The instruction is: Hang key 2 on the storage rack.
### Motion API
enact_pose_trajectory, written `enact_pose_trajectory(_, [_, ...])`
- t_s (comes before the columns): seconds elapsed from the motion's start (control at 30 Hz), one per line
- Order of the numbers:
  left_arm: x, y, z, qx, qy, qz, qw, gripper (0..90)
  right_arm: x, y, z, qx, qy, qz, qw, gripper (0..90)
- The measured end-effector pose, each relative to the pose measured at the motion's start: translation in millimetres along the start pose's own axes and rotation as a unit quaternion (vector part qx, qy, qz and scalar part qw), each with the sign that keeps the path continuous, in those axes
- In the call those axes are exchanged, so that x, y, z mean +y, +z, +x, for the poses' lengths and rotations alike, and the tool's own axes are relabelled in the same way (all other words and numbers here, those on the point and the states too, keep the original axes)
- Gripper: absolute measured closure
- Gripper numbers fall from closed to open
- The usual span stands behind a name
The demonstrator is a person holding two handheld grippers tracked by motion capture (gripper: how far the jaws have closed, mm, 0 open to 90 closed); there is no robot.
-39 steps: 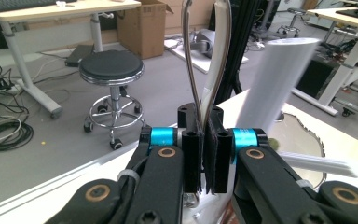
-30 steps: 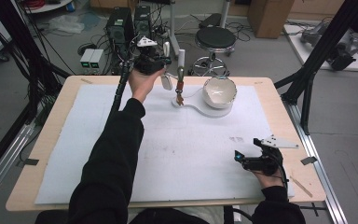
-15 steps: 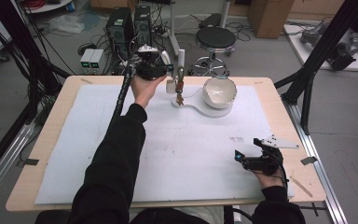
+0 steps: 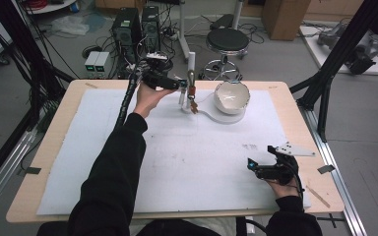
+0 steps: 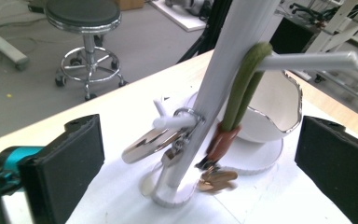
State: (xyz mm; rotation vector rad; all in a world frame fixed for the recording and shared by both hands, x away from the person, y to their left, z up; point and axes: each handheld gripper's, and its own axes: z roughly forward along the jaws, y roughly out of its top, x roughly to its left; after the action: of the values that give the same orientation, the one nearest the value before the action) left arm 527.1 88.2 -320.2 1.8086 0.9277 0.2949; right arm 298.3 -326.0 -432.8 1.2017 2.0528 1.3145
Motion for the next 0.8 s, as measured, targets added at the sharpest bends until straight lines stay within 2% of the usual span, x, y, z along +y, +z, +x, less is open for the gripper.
enact_pose_trajectory(0.13, [-4.7, -9.1, 9.1, 0.003, -0.014, -0.01, 0.9998, 1.7, 0.2, 0.0, 0.1, 0.0, -0.002, -0.002, 1.0, 0.6])
enact_pose_trajectory(0.27, [-7.1, -20.4, 14.7, 0.005, -0.015, -0.018, 0.9997, 1.6, -0.2, 0.4, 0.0, 0.001, 0.001, 0.001, 1.0, 0.6])
enact_pose_trajectory(0.57, [-16.3, -50.7, 21.7, 0.012, -0.006, -0.02, 0.9997, 1.7, 0.0, 1.6, 0.9, 0.004, -0.001, 0.003, 1.0, 0.6])
enact_pose_trajectory(0.8, [-31.0, -71.1, 22.7, 0.013, 0.002, -0.013, 0.9998, 1.6, 0.2, 3.3, 0.5, 0.003, -0.005, 0.005, 1.0, 0.6])
